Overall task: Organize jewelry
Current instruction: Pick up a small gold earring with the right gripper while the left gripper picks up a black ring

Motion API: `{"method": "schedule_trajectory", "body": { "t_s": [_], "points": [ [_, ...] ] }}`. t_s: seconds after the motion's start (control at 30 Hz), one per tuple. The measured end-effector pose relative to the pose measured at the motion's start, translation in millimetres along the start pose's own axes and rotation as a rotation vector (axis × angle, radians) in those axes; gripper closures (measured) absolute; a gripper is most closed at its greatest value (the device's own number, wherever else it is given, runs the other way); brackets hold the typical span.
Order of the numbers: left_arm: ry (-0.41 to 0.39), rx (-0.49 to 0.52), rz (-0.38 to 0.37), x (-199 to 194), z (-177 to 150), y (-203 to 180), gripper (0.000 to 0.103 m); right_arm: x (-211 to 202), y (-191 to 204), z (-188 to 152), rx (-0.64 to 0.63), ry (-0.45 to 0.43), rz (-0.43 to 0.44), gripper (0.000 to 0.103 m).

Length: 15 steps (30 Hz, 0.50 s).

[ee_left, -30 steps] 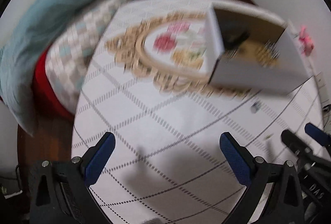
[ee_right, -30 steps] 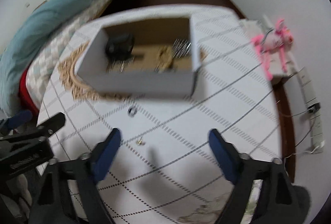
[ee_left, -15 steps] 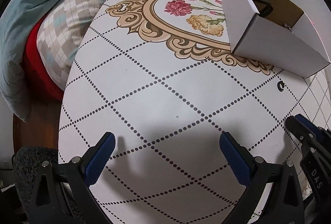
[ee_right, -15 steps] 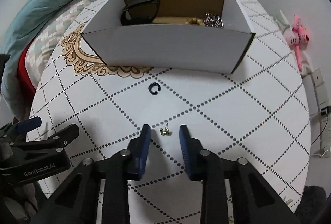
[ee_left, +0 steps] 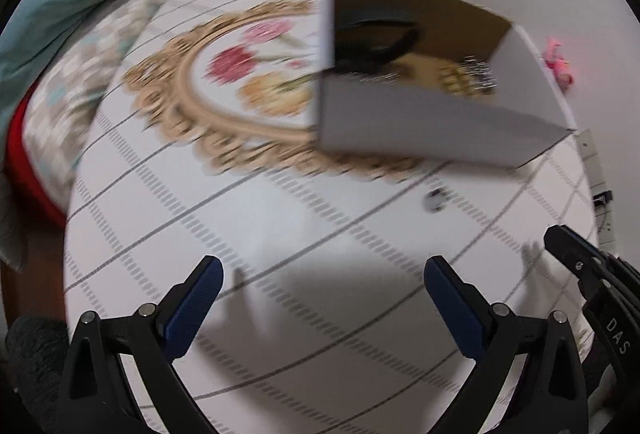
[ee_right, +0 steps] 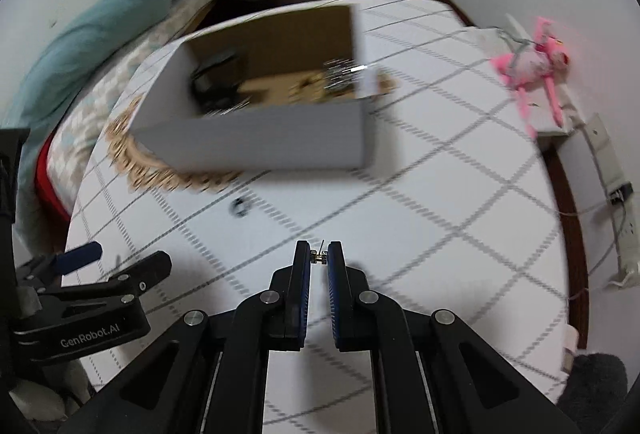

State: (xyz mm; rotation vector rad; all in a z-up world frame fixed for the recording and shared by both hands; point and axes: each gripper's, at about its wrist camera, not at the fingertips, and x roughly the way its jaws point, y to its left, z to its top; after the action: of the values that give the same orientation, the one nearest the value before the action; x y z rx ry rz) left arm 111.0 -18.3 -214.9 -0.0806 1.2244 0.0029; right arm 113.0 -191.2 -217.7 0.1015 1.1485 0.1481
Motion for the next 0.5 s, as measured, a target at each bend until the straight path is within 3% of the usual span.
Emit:
{"method": "schedule_trajectory", "body": {
  "t_s": [0.13,0.27,0.5],
  "points": [
    [-0.037,0.059,-0.013,2.9,11.6,-31.0,0.011,0.8,-31.2,6.6,0.073,-0.004,-0.026,0.094],
    [-0.057,0.108,-0.002,5.4,16.3,-47.3,0.014,4.0,-51.4,9.0,0.121,-0.009,-0.038,0.094],
    [-0.040,0.152,0.013,20.1,18.9,-57.1,0.051,11.2,-64.0,9.2,0.150,-0.009,-0.038,0.094]
  ]
}}
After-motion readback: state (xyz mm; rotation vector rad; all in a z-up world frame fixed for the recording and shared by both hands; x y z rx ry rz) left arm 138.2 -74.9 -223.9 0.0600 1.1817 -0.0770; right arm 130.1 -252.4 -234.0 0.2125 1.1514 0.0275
